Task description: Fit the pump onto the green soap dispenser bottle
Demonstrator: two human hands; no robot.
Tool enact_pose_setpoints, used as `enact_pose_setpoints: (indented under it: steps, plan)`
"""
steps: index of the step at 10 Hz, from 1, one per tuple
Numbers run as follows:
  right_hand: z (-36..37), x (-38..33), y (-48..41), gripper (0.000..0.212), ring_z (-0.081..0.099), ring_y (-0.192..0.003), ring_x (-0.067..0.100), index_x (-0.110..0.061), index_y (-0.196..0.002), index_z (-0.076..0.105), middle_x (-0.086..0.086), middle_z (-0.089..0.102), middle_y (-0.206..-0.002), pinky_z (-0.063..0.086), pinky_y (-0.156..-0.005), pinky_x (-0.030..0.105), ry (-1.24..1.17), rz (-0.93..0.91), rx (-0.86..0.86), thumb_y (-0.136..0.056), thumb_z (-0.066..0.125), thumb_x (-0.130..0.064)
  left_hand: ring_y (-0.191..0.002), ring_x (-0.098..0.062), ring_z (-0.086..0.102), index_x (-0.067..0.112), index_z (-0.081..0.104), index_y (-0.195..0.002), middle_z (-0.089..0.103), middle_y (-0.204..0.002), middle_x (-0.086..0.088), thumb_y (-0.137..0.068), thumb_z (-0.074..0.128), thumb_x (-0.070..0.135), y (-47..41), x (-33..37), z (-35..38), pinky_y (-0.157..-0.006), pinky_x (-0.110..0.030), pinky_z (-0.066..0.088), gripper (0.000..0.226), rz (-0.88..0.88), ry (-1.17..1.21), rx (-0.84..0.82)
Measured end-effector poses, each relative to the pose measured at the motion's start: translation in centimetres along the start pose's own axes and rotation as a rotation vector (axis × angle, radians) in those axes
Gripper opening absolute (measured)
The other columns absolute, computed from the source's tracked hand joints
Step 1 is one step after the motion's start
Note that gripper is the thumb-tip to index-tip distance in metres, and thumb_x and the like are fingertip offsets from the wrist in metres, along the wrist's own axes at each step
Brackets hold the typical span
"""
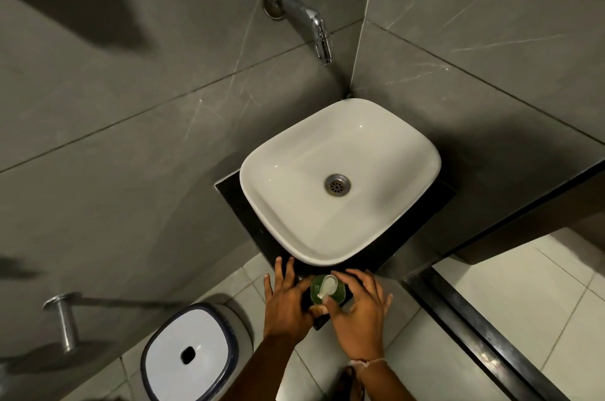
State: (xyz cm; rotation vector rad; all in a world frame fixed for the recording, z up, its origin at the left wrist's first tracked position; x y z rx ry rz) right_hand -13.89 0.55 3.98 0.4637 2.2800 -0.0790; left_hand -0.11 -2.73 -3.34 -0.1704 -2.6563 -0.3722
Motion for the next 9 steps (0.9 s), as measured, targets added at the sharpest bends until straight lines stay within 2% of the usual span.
enact_pose_setpoints:
  steps: [1,2,3,4,6,8,9]
  plan:
    - [-1.7,-0.2,0.4,0.027,0.049,-0.116,0.016,-0.043,-0.103,0.065,-0.014,0.058,-0.112,0.032,-0.109,0.059,-0.093,-0.037,0.042,-0.078,0.069,-0.034,-0.142,-0.019,-0.028,0.044,0.041,-0.134,0.0,-0.163,0.0,-0.074,0.066,0.06,0.1,0.1,-0.2,-0.116,-0.05,-0.014,0.067,0.003,-0.008,0.001]
    - [-1.9,-1.4,0.3,0.027,0.056,-0.104,0.016,-0.034,-0.092,0.072,-0.011,0.064,-0.103,0.049,-0.092,0.049,-0.174,0.016,0.051,-0.076,0.063,-0.054,-0.142,-0.02,-0.028,0.044,0.041,-0.135,0.0,-0.163,0.0,-0.075,0.066,0.058,0.2,0.3,-0.4,-0.119,-0.053,-0.012,0.066,0.003,0.014,-0.007]
    - [-1.4,-2.1,0.1,0.022,0.061,-0.098,0.017,-0.027,-0.085,0.077,-0.006,0.07,-0.097,0.05,-0.089,0.045,-0.144,-0.002,0.064,-0.07,0.076,-0.043,-0.141,-0.019,-0.029,0.045,0.043,-0.133,0.001,-0.163,-0.001,-0.077,0.066,0.056,0.2,0.3,-0.5,-0.12,-0.054,-0.009,0.062,0.001,0.038,-0.003]
    - [-1.5,-1.8,-0.3,0.019,0.061,-0.103,0.019,-0.026,-0.087,0.078,-0.004,0.071,-0.101,0.049,-0.093,0.047,-0.182,0.009,0.04,-0.07,0.081,-0.032,-0.141,-0.02,-0.029,0.046,0.042,-0.134,0.0,-0.163,-0.001,-0.076,0.066,0.058,0.3,0.4,-0.6,-0.119,-0.054,-0.009,0.064,0.002,0.033,-0.01]
    - [-2.4,-1.8,-1.5,0.024,0.051,-0.121,0.022,-0.032,-0.096,0.076,-0.007,0.068,-0.115,0.04,-0.103,0.05,-0.149,0.013,-0.153,-0.072,0.079,-0.032,-0.142,-0.02,-0.027,0.047,0.04,-0.135,0.001,-0.163,-0.001,-0.074,0.066,0.063,0.3,0.4,-0.7,-0.118,-0.052,-0.012,0.068,0.008,0.024,-0.014]
    - [-2.7,-1.9,-2.4,0.022,0.054,-0.118,0.017,-0.041,-0.092,0.075,-0.013,0.069,-0.109,0.04,-0.103,0.052,-0.169,0.014,-0.246,-0.071,0.078,-0.035,-0.142,-0.019,-0.027,0.046,0.04,-0.136,0.002,-0.163,-0.001,-0.073,0.068,0.061,0.2,0.5,-1.0,-0.118,-0.052,-0.011,0.07,0.002,0.027,-0.024]
    - [-2.9,-1.8,-2.2,0.021,0.056,-0.116,0.015,-0.042,-0.093,0.074,-0.016,0.069,-0.107,0.04,-0.103,0.053,-0.198,0.014,-0.227,-0.073,0.076,-0.039,-0.141,-0.021,-0.03,0.045,0.035,-0.139,-0.004,-0.163,-0.003,-0.07,0.068,0.063,0.3,0.3,-0.7,-0.117,-0.054,-0.013,0.079,0.003,0.055,-0.053]
Point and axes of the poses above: each hand's wrist, its own y-axis away from the middle knuckle, its own z-axis out of the palm, x = y × z, the point moved 2 cm from there along -y, towards the middle knuckle
